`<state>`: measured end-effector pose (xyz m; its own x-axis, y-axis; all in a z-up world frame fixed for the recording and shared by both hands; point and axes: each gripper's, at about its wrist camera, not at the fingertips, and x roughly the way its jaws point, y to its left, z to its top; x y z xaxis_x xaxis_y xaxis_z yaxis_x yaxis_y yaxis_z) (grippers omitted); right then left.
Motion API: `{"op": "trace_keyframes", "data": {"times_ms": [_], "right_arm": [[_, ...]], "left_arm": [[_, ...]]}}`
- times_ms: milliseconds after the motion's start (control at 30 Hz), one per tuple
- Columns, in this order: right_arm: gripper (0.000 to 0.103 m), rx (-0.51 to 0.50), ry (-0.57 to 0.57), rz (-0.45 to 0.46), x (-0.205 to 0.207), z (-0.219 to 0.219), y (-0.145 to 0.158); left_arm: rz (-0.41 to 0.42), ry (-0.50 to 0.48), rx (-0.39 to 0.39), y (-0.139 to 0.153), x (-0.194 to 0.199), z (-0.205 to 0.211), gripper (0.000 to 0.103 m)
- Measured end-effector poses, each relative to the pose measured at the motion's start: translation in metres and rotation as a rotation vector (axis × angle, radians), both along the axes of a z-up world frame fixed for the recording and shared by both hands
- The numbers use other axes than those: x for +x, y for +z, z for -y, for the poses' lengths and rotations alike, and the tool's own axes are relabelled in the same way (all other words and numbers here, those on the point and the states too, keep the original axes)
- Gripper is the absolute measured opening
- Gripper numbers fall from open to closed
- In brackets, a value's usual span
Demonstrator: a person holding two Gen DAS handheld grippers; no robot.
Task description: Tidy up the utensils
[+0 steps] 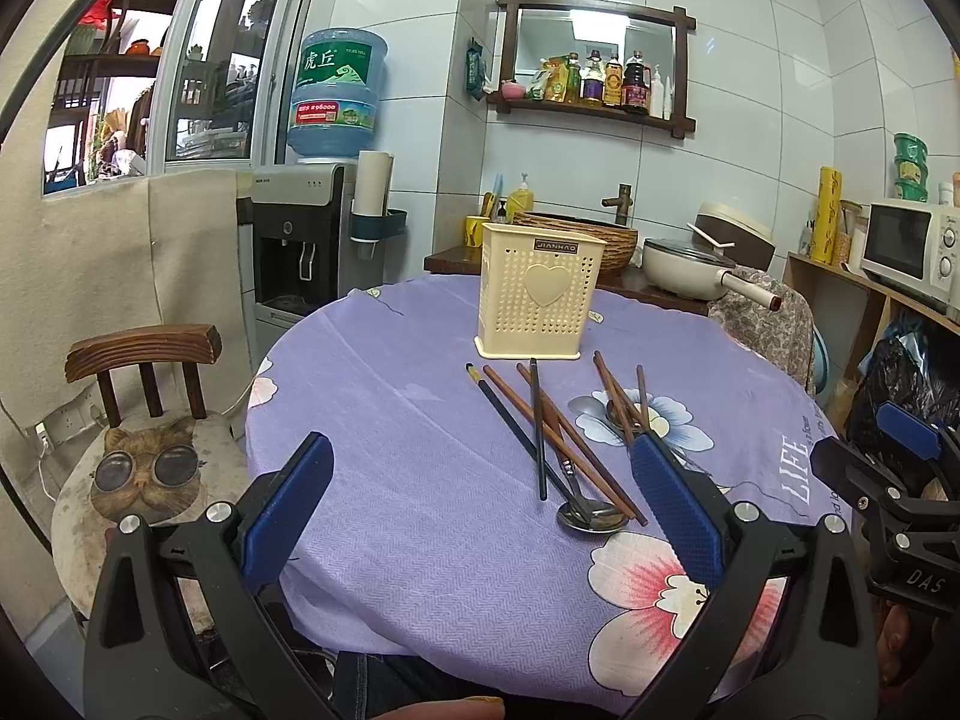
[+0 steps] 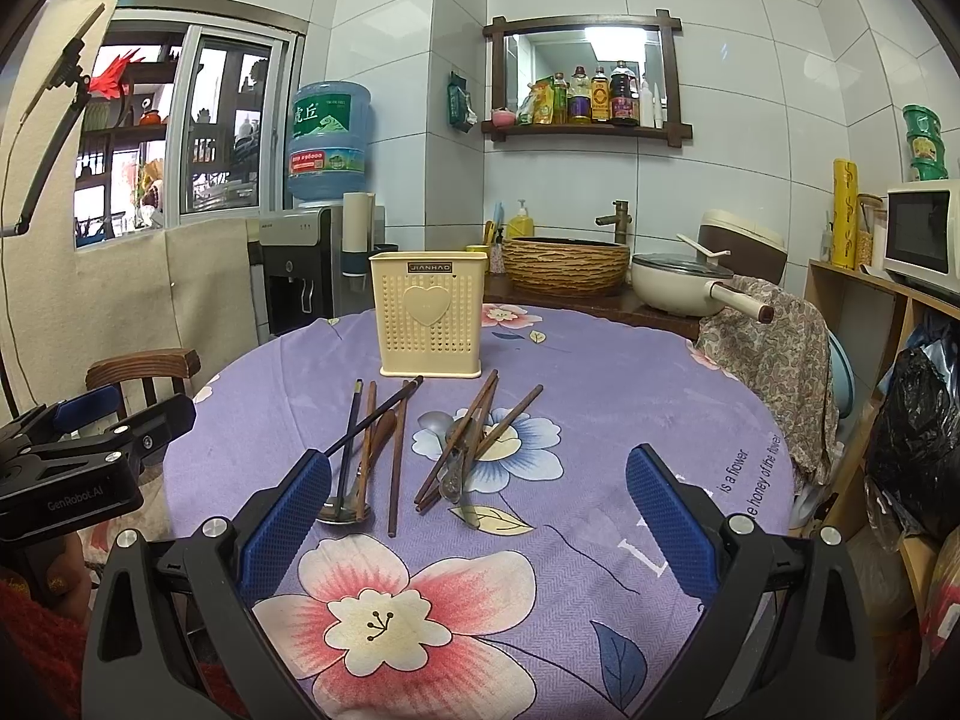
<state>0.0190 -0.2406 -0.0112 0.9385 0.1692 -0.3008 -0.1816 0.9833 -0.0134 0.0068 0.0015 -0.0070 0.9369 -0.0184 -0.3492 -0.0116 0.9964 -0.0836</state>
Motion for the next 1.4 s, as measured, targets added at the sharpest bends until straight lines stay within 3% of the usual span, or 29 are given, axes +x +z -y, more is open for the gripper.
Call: {"op": "trace_keyframes", "data": {"times_ms": [233,567,833,967,1033,1133,1267,1333,1400], "right_arm": [[0.097,0.000,0.005,-0.020,0.006,-0.004,-0.010],[0.097,-0.001,0.110,-0.247,0.065,-0.005,-0.021],[0.097,-0.027,0.111,-0.330,0.107,-0.002,-0.019],[0.096,0.003,0.084,-0.397,0.139,0.007,-0.019],[0.082,0.051,0.098,-0.430,0.157,0.008,-0.019],[0.066,0.040,0.118,-0.455,0.183,0.001,-0.018],[0.052,0.038,0.151,-0.500,0.219,-0.014,-0.018],[0.041,0.035,0.157,-0.532,0.237,-0.019,-0.021],[0.036,0.029,0.155,-0.561,0.257,-0.025,-0.024]], "left_arm": [[-0.048,-0.053,-0.013,-0.006,0.007,0.003,0.098],[-0.231,-0.140,-0.044,-0.018,0.065,-0.006,0.098],[-0.326,-0.175,0.044,-0.018,0.121,-0.003,0.097],[-0.382,-0.201,0.072,-0.020,0.144,-0.002,0.086],[-0.393,-0.204,0.067,-0.020,0.153,-0.003,0.078],[-0.425,-0.206,0.033,-0.019,0.173,-0.007,0.066],[-0.484,-0.216,-0.053,-0.023,0.201,-0.016,0.058],[-0.494,-0.214,-0.065,-0.024,0.210,-0.018,0.056],[-0.497,-0.207,-0.059,-0.025,0.218,-0.018,0.049]]}}
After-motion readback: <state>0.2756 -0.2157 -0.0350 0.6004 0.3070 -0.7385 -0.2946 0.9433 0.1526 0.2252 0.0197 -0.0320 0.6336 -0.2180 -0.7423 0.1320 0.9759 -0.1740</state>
